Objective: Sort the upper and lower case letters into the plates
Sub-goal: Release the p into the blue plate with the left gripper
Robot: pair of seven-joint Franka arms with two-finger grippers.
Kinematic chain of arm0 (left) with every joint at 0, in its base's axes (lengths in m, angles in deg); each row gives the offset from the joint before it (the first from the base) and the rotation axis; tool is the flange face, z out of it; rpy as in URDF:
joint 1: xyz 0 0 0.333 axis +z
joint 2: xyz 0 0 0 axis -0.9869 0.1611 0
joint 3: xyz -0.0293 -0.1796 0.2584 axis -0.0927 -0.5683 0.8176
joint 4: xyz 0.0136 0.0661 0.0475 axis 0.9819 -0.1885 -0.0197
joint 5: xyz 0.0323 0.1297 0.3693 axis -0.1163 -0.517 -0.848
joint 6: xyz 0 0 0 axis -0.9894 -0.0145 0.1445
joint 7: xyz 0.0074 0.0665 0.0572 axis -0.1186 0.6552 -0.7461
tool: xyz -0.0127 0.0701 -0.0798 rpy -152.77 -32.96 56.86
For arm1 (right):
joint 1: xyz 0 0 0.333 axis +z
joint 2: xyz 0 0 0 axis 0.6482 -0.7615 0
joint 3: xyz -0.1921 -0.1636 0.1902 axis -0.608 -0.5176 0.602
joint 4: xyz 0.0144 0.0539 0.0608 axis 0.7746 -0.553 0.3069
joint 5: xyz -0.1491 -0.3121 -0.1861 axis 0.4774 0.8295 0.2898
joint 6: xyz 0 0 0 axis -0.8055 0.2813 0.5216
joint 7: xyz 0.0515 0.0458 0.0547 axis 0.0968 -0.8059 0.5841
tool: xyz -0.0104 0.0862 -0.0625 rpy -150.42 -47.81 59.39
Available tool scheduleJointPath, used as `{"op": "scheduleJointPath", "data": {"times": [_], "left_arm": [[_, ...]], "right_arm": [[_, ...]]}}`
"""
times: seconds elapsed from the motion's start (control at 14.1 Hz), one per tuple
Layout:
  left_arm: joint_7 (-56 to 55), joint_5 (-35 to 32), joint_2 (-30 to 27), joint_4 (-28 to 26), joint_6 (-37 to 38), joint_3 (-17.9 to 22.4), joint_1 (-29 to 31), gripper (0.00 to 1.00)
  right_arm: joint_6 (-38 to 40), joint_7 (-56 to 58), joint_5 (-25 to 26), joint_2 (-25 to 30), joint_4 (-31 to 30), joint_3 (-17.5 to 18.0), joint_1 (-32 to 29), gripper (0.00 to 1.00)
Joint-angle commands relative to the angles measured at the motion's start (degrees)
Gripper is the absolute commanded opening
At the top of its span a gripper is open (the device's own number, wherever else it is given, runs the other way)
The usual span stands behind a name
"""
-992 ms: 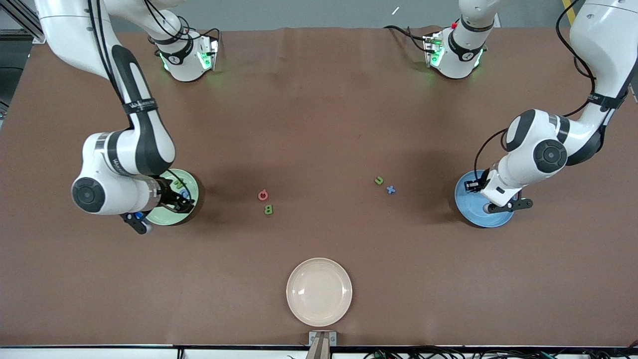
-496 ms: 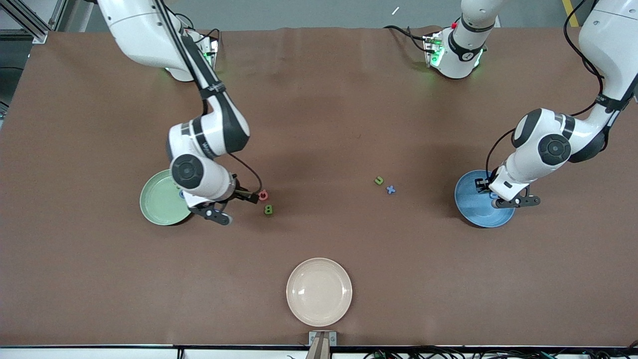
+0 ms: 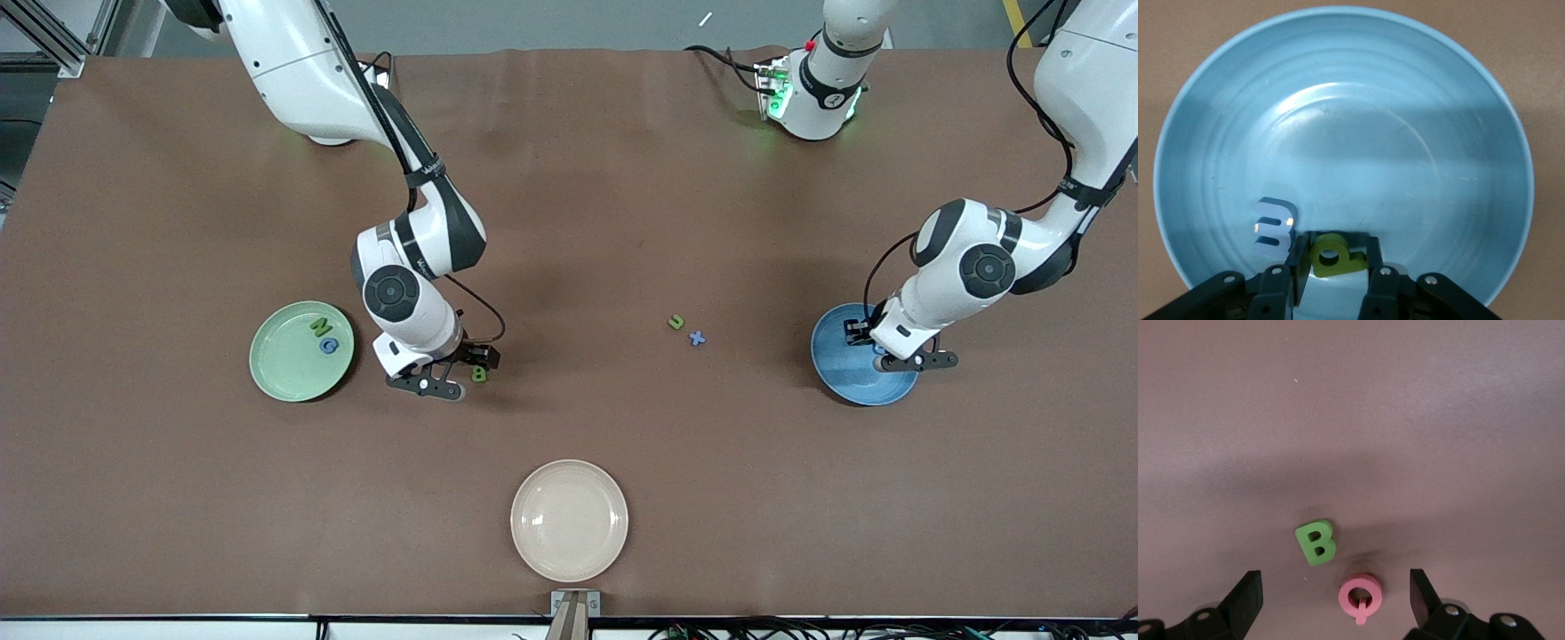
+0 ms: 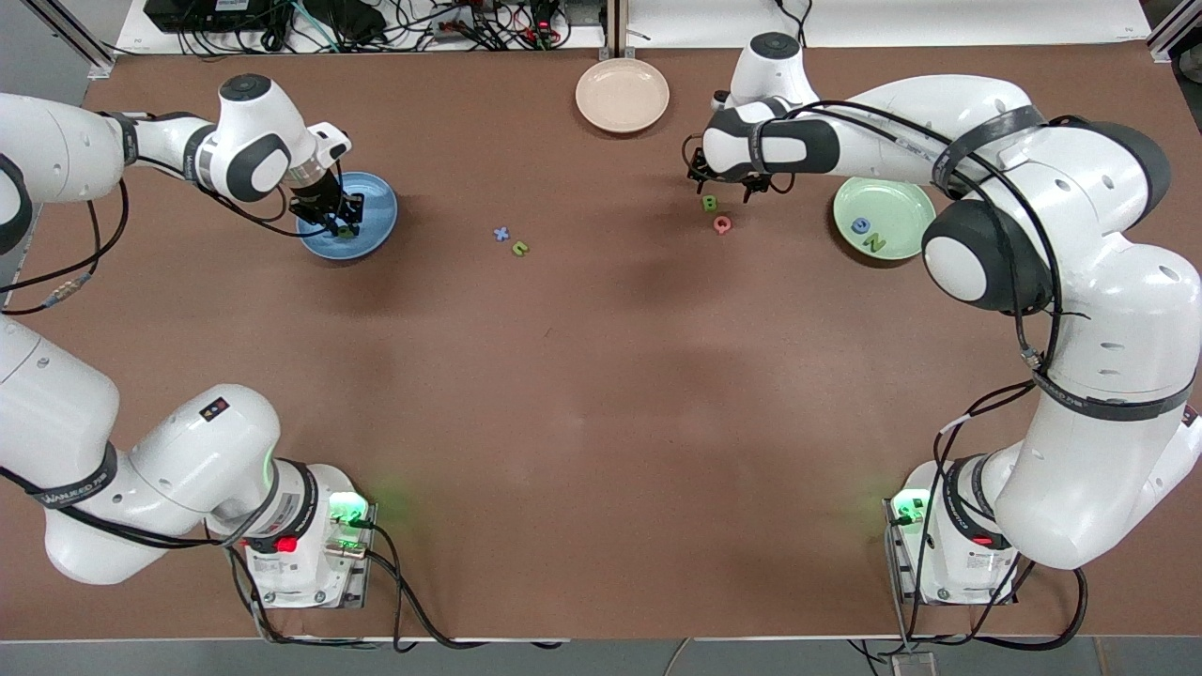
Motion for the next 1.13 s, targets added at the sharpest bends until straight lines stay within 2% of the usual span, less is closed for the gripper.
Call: {"op": "scheduleJointPath", "data": {"times": [0.0,0.21,0.35,0.5,0.64,0.71,0.78,1.06], "left_arm": [[-0.74,-1.47,0.1,-0.07,-0.63,-0.54,0.42,0.23],[-1.27,-1.47,0.1,0.1,-0.28,-0.54,0.42,0.41],[-1.97,-1.47,-0.43,0.19,0.34,-0.62,0.15,0.6],[-2.58,-1.47,-1.3,0.19,2.0,-1.15,0.07,0.77],[-4.42,-1.38,-3.15,0.19,4.02,-3.77,0.24,0.89],[-6.52,-1.21,-4.46,0.28,5.16,-5.53,0.24,0.9],[-9.41,-0.95,-4.99,0.45,6.48,-8.33,0.24,0.99],[-19.27,0.98,-3.51,4.4,11.41,-17.66,-0.28,1.0]], "right_arm": [[-1.93,1.73,0.16,-0.52,-0.17,-0.63,1.31,0.88],[-5.89,1.65,0.16,-2.62,-0.17,-0.63,2.2,0.83],[-6.25,1.65,0.24,-2.98,-0.17,-0.63,2.55,0.81],[-6.42,1.65,0.33,-3.25,-0.17,-0.63,2.55,0.72],[-6.86,1.65,0.33,-3.42,-0.17,-0.63,2.73,0.63],[-6.86,1.73,0.33,-3.51,-0.17,-0.63,2.73,0.6],[-6.86,1.65,0.33,-3.6,-0.17,-0.63,2.73,0.58],[-7.04,1.12,0.25,-3.95,-0.17,-0.63,2.81,0.56]]}}
